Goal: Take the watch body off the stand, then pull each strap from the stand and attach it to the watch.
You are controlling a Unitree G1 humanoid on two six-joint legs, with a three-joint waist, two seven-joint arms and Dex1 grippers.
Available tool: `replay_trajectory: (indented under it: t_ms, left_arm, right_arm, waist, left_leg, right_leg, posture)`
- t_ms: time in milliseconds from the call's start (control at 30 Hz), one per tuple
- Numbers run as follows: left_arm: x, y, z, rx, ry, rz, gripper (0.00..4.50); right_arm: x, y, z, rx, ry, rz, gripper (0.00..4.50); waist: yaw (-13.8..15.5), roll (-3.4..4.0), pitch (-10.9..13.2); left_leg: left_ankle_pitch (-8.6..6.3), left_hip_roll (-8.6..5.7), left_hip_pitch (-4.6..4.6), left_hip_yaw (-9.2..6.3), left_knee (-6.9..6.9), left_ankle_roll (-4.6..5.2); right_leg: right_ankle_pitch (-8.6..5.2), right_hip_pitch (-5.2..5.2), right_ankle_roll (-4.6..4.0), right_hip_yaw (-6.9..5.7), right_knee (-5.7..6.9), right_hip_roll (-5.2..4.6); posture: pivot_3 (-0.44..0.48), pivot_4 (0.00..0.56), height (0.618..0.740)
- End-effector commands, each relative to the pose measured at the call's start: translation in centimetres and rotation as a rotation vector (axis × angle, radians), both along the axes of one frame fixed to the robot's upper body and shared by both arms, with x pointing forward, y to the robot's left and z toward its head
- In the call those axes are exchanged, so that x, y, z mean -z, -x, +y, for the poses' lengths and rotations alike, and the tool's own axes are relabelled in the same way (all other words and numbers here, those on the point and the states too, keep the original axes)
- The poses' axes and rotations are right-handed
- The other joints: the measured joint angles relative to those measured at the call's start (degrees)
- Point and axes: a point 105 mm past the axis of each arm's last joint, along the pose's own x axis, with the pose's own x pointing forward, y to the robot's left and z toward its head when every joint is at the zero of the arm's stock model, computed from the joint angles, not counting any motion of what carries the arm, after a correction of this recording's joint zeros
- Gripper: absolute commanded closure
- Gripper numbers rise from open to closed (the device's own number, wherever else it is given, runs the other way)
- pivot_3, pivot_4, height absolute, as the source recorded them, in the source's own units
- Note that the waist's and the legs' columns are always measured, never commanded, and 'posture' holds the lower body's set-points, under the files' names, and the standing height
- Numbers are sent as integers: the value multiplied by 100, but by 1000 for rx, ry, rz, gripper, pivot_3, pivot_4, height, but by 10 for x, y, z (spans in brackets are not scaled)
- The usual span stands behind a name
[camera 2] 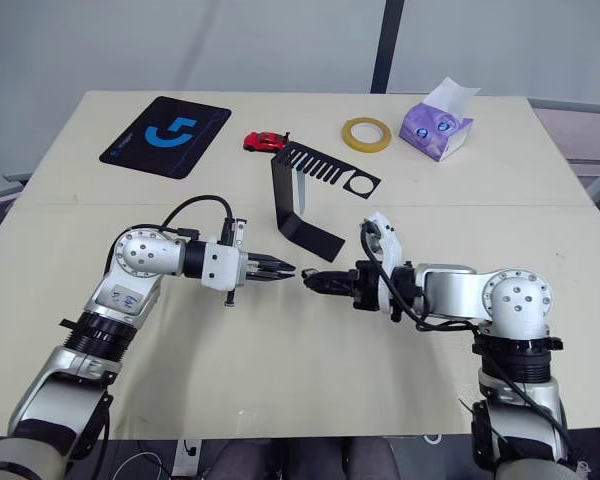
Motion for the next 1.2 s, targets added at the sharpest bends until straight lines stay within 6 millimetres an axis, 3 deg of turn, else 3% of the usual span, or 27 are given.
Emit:
replay_trajectory:
  t_ms: [33,567,1200]
  left_arm:
    - [-13,2,-4,21,27,-43,4500]
    - [-11,10,-12,37,41,-40,4500]
    - [-16,2,-11,13,46,-43,4500]
  right_arm:
    - [-7,2,0,-4,-27,-19,2968]
    - [-9,2,2,6,-33,-7,2968]
    - [-7,6,-1,9,-21,5,2968]
  waist:
    - [1,0,0]
    - [4,0,0]
    - [14,0,0]
  left_leg:
    - [0,0,0,0,0,0]
    - [-1,0,-2,-1,0,2]
    - [-2,-8,-5,-3,0,8]
  right_leg:
    - [0,0,0,0,-1,0]
    - [0,1,0,-8,-4,-6]
    - [1,4,-2,-56,-6,-42]
  posture:
    - [0,150,738]
    - [0,150,738]
    - [0,150,738]
